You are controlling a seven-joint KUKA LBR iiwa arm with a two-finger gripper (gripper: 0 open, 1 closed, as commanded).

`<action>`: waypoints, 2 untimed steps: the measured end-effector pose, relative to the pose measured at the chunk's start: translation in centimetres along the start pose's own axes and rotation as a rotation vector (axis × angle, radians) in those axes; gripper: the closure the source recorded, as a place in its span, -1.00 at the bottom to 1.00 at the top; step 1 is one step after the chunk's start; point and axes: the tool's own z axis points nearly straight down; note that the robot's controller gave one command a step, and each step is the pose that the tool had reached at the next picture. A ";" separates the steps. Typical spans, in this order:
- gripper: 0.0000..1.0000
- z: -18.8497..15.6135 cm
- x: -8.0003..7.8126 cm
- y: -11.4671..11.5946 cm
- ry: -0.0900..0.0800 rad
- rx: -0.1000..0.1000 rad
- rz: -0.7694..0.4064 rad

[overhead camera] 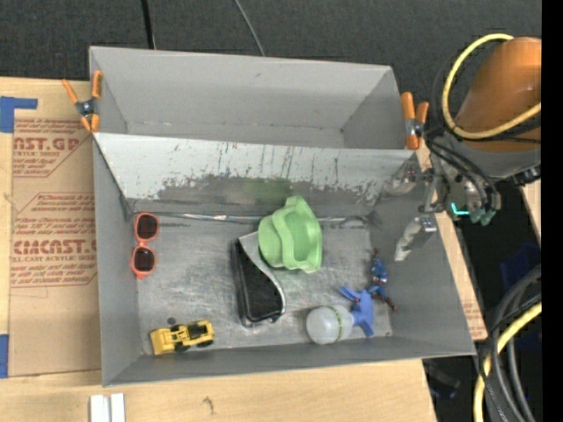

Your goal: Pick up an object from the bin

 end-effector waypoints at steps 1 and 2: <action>-1.00 4.5 3.2 1.4 -0.006 0.001 -0.049; -1.00 9.2 5.9 1.3 0.001 -0.001 -0.236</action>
Offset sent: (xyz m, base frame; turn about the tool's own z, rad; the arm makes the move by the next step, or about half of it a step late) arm -0.0697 0.0075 -0.1086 -0.2808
